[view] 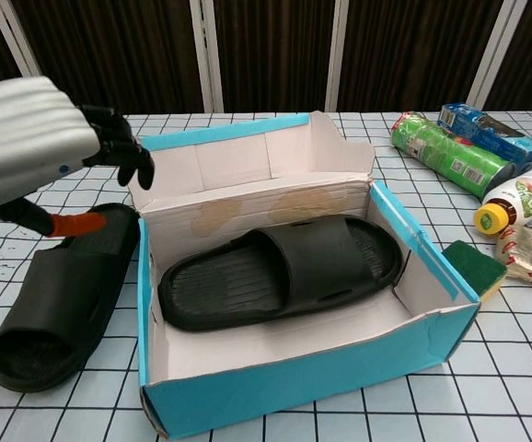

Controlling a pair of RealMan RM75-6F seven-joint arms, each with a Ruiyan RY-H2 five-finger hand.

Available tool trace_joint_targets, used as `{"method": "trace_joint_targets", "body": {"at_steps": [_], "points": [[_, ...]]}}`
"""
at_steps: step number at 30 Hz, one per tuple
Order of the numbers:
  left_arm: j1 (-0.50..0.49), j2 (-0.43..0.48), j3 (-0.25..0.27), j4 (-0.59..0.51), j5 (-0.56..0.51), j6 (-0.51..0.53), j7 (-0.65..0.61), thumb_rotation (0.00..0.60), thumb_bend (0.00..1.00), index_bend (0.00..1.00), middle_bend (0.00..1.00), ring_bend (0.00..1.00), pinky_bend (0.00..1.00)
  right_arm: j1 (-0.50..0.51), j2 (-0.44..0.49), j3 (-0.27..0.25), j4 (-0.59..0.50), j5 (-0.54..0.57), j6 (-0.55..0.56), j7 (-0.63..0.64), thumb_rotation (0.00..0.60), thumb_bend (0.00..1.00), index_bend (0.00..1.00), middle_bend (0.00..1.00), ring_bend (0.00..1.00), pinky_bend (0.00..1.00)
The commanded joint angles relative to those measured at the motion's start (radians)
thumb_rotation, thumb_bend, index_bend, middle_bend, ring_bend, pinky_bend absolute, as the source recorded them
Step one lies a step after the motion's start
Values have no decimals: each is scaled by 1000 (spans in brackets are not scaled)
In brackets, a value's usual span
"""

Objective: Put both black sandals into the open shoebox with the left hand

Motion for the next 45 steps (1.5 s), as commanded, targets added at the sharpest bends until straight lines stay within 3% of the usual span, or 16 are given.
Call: {"method": "trace_joint_targets", "body": {"at_steps": [1,6,16,32,38,42,45], "points": [[61,-17,10,17,-76,29,-154,600,405,395,446,311,545,1,1,0,0,0,-3,1,600,235,99,101,197,252],[80,-30,2,61,-86,25,-234,600,406,395,450,316,554,3,1,-3,-3,-1,-6,-1,600,235,99,101,199,252],[92,-80,-31,136,-153,-44,-278,600,407,398,452,320,564,5,1,-5,-4,1,-9,-5,600,236,99,101,201,252],[-20,-199,-161,266,-212,-191,-225,600,407,398,436,319,563,16,6,-10,-5,9,-38,0,600,235,99,100,201,252],[-53,-255,-184,335,-238,-233,-160,600,406,399,412,308,559,17,9,-10,-1,11,-41,7,600,235,99,101,201,252],[-69,-283,-191,371,-250,-253,-125,600,401,396,331,268,521,18,10,-10,1,10,-44,12,600,236,99,100,201,252],[-68,-256,-191,326,-237,-234,-124,600,390,389,309,256,508,18,12,-10,2,13,-45,16,600,235,98,100,201,252]]}}
